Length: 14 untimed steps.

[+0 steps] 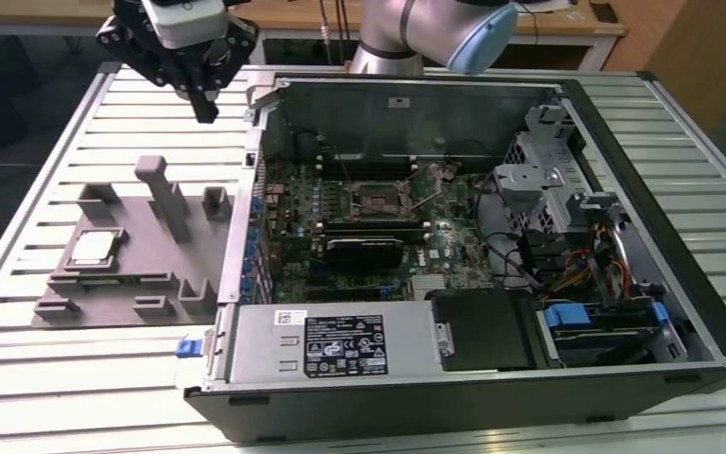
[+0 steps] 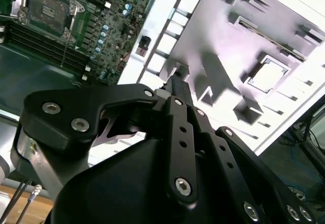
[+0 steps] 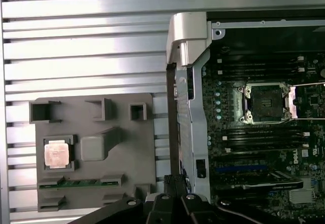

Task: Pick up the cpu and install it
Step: 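Reach for the cpu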

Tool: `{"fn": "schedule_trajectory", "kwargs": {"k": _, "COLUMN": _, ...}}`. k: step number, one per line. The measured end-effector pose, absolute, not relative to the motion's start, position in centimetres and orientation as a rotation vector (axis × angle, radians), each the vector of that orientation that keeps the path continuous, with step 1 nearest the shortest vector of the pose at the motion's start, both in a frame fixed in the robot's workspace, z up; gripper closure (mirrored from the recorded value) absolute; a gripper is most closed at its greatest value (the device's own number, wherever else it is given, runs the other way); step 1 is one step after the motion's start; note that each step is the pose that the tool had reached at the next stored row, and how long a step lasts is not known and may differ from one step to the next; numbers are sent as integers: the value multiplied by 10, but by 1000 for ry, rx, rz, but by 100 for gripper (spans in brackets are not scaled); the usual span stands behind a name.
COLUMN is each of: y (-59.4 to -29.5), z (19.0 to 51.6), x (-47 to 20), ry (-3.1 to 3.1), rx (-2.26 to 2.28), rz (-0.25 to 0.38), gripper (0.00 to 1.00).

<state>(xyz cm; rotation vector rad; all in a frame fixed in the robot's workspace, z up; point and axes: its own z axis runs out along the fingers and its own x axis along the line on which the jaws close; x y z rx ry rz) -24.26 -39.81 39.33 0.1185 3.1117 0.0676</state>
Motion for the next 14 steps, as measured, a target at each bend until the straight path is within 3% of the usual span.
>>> {"fn": "schedule_trajectory", "kwargs": {"k": 14, "y": -398, "z": 391, "x": -270, "ry": 3112, "rx": 119, "rz": 67, "gripper": 89}}
